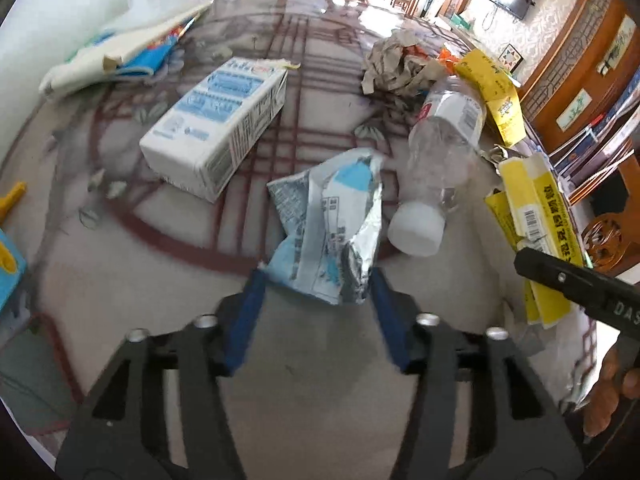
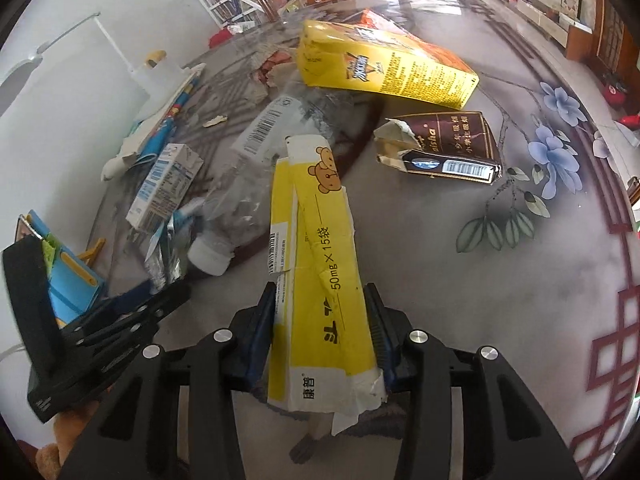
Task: Collect trash
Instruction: 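Grasp yellow tissue pack with right tool while left tool grasps foil snack bag, then lift both held items and carry them toward the red bucket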
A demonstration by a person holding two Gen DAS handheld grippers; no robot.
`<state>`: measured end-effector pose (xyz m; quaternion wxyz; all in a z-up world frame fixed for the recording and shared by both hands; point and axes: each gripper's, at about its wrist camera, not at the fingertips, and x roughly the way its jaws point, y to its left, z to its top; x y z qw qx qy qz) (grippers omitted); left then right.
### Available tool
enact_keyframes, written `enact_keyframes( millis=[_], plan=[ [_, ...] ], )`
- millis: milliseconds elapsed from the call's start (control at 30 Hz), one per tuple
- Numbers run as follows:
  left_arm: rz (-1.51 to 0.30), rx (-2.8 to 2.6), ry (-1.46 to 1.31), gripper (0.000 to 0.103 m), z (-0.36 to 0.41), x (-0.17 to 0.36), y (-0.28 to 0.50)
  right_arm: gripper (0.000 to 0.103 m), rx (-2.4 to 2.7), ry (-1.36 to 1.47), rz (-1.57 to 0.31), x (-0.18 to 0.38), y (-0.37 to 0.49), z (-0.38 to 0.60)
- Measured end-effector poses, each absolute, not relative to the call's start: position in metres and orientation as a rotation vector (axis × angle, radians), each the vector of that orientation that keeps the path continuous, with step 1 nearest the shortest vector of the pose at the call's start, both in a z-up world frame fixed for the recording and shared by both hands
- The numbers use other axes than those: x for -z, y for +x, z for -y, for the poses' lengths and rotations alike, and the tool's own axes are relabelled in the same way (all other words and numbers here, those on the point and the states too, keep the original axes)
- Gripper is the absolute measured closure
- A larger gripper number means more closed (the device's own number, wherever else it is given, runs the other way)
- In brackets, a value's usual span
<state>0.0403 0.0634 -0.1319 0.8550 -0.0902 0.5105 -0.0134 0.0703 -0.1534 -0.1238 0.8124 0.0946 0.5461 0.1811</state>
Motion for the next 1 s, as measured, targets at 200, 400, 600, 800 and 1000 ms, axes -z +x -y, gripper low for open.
enact_keyframes(
  millis=[200,400,600,800,1000],
  plan=[
    [-1.057,0.040,-0.218,0.080,-0.065,0.130,0.035,0.062,-0.400,0.185,-1.139,0.117,0.064,0.151],
    [-1.062,0.065,-0.250,0.090,-0.062,0.131,0.031,0.062,-0.401,0.204,-1.127,0.112,0.062,0.157],
    [-1.064,0.074,-0.283,0.091,-0.065,0.131,0.028,0.062,-0.402,0.213,-1.123,0.110,0.061,0.160],
    [-1.048,0.086,-0.285,0.091,-0.063,0.127,0.026,0.062,-0.402,0.227,-1.113,0.107,0.062,0.163],
    [-1.018,0.086,-0.276,0.092,-0.061,0.121,0.025,0.062,-0.398,0.243,-1.091,0.102,0.061,0.168]
  ],
)
